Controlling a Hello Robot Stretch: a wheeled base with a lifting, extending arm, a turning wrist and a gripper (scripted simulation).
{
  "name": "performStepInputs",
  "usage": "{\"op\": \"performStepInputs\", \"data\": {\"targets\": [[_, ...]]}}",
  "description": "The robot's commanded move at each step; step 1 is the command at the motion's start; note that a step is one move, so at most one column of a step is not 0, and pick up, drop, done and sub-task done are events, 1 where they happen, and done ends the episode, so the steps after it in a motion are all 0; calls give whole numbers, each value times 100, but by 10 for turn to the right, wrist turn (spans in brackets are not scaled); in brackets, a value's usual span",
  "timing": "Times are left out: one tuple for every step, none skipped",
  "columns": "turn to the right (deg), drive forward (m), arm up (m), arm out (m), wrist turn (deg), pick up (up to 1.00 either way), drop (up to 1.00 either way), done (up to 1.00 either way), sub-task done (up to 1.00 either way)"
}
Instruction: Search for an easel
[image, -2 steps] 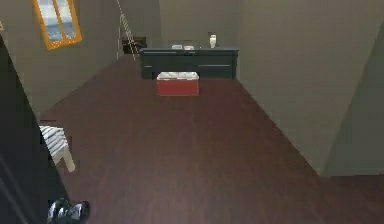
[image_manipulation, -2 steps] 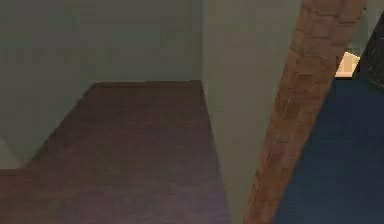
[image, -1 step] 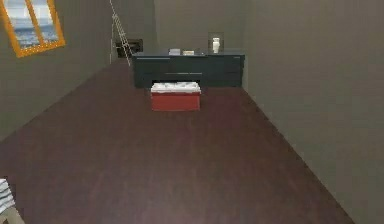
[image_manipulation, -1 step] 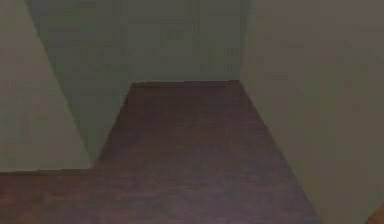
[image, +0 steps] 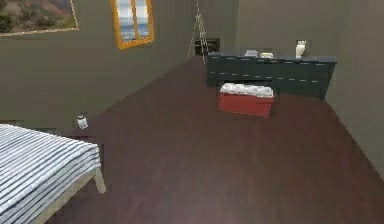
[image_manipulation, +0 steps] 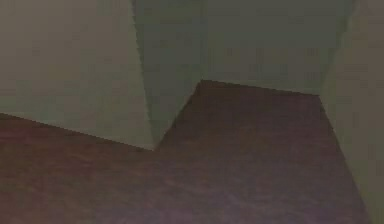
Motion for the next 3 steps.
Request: {"op": "performStepInputs", "data": {"targets": [[0, 100, 0, 0, 0, 0, 0, 0, 0], [0, 100, 0, 0, 0, 0, 0, 0, 0], [0, 100, 0, 0, 0, 0, 0, 0, 0]]}}
